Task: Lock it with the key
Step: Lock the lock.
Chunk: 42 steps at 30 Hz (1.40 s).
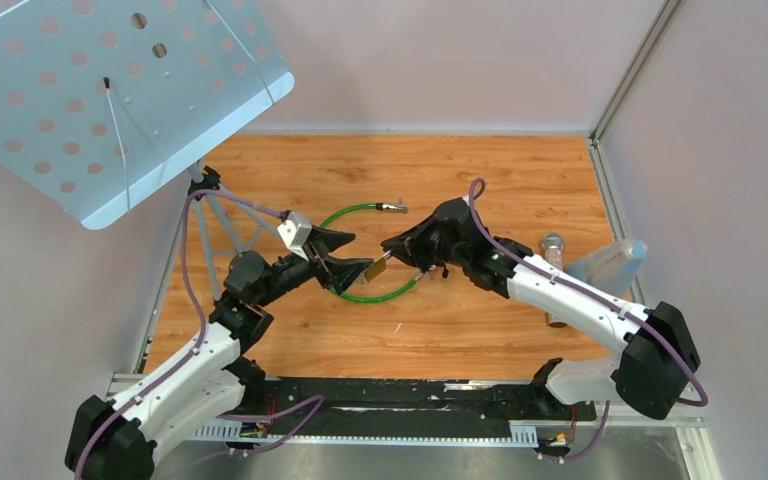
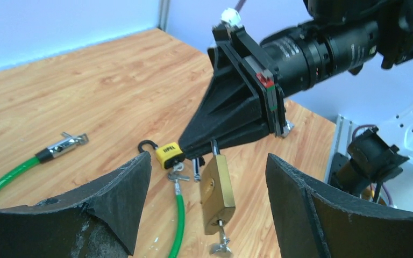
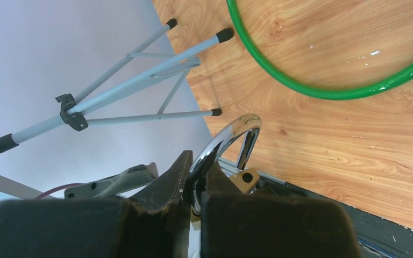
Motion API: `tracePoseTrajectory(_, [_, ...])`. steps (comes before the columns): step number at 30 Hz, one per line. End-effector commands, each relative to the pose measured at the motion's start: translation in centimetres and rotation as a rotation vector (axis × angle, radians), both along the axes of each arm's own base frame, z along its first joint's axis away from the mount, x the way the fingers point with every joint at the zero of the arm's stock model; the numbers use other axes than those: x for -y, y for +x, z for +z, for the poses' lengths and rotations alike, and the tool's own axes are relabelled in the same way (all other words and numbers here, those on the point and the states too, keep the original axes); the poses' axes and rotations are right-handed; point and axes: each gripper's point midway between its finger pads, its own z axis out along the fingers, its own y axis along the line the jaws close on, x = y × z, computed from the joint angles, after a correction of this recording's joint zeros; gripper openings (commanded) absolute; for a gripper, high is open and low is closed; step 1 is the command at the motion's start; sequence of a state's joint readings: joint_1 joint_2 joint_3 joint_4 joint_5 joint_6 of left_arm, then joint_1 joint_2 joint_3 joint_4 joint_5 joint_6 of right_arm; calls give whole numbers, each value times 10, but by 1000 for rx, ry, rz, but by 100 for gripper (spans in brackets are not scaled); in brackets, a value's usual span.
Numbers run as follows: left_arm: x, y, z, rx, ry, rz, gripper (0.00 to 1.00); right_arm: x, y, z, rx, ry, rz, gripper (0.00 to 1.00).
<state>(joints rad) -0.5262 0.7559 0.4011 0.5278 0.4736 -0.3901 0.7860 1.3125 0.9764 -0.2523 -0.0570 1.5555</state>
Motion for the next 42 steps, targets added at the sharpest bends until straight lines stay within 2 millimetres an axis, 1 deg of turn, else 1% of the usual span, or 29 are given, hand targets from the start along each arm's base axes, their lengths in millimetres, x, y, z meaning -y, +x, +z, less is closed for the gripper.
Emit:
tracePoseTrajectory(1, [17,-3,10,96,26,-42,83,-2,7,71,85,171,-35,0])
tracePoseTrajectory(6, [35,-9,4,137,64,-71,83,4,8,82,104,188,-49,0])
tracePoseTrajectory(11, [41,-11,-2,163,92,-69,79,3,6,85,96,203,-40,0])
tracePoseTrajectory(15, [45,-14,-7,203,102,-76,75,2,5,83,83,206,-31,0])
tracePoseTrajectory(18, [46,-13,-8,227,86,-65,68,0,4,80,66,208,-24,0])
tracePoseTrajectory(22, [44,-9,-6,238,73,-34,57,0,2,80,61,213,-20,0])
tracePoseTrajectory(24, [44,-8,-9,235,78,-27,55,0,2,81,61,214,-20,0])
tracePoseTrajectory(28, [44,-8,-15,221,88,-29,54,1,2,82,60,219,-25,0])
tracePoseTrajectory(31, [45,-8,-16,216,87,-31,53,1,2,80,54,220,-23,0])
tracePoseTrajectory(36, [46,-7,-18,218,94,-25,46,-1,0,80,42,226,-13,0])
tracePoseTrajectory(38, [46,-6,-19,213,97,-17,41,-2,0,79,41,225,-11,0])
tracePoseTrajectory(40, [45,-4,-18,204,93,-3,29,-2,0,79,38,226,-8,0])
tracePoseTrajectory(41, [44,-3,-17,198,92,3,13,-2,0,78,36,225,-8,0])
tracePoseTrajectory(42, [45,-2,-15,181,96,4,8,-2,-1,77,31,225,-7,0])
